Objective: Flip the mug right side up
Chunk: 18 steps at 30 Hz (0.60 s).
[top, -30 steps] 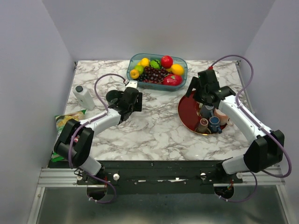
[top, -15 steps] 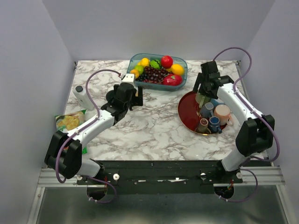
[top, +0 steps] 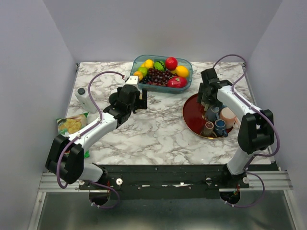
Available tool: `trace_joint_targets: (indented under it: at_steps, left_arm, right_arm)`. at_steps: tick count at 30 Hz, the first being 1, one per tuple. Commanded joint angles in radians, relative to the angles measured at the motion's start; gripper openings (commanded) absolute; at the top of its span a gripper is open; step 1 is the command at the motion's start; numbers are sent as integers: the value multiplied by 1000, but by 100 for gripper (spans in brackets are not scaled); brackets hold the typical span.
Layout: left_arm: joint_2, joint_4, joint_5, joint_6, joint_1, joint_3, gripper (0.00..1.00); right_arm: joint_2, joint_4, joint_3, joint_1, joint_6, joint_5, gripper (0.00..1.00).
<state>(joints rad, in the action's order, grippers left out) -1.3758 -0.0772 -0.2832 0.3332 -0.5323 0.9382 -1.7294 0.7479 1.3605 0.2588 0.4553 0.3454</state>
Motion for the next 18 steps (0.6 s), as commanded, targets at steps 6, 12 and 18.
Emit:
trace_joint_targets:
  at_steps: [6, 12, 18]
  left_arm:
    - [7, 14, 1, 9, -6, 4, 99]
    - [4, 31, 1, 7, -6, -4, 99]
    - [-8, 31, 6, 6, -6, 4, 99]
  right_arm:
    - [-88, -97, 14, -23, -29, 7, 84]
    - [-27, -105, -32, -23, -43, 32, 84]
    - [17, -91, -58, -21, -21, 21, 83]
